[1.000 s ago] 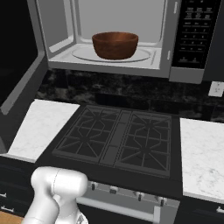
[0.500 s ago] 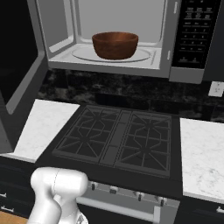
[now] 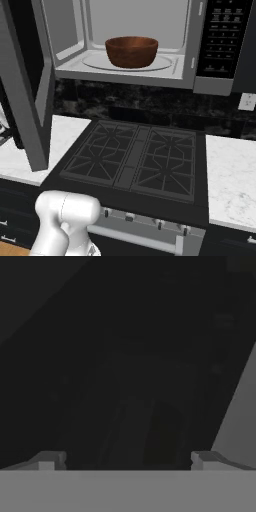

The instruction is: Pick the corn from the sink and place it in the bowl. Then pick the bowl and place it in the microwave. Then close the microwave door and press the start button.

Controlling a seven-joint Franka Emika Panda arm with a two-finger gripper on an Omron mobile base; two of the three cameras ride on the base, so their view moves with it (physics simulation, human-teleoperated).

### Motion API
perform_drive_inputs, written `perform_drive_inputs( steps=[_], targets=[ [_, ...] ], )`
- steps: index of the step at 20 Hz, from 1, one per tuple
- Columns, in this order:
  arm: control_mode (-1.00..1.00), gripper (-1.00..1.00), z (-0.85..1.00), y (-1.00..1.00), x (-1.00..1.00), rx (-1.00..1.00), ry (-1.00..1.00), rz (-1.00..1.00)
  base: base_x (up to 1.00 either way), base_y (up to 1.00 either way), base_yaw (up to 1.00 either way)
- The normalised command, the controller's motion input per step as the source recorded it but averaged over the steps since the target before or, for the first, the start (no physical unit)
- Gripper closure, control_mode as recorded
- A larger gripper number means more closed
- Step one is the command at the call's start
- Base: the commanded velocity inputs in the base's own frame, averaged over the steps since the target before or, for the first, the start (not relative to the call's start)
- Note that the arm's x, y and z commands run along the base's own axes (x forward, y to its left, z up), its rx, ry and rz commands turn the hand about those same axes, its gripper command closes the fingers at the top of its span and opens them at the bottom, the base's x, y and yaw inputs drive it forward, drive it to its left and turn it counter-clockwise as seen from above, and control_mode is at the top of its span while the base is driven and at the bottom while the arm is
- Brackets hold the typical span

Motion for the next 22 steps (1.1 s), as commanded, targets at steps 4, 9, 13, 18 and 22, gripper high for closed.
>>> perform_drive_inputs(
  steps=[4,9,13,18,22],
  targets=[
    [-1.0,-1.0,0.03,-0.18,0.75,0.0,0.0,0.18,0.0,0.0,0.0],
    [-1.0,-1.0,0.02,-0.24,0.71,0.0,0.0,0.18,0.0,0.0,0.0],
    [-1.0,-1.0,0.14,-0.24,0.68,0.01,0.0,0.19,0.0,0.0,0.0],
    [-1.0,-1.0,0.27,-0.2,0.63,0.02,0.04,0.18,0.0,0.0,0.0],
    [-1.0,-1.0,0.25,-0.15,0.64,0.01,0.07,0.17,0.0,0.0,0.0]
  ],
)
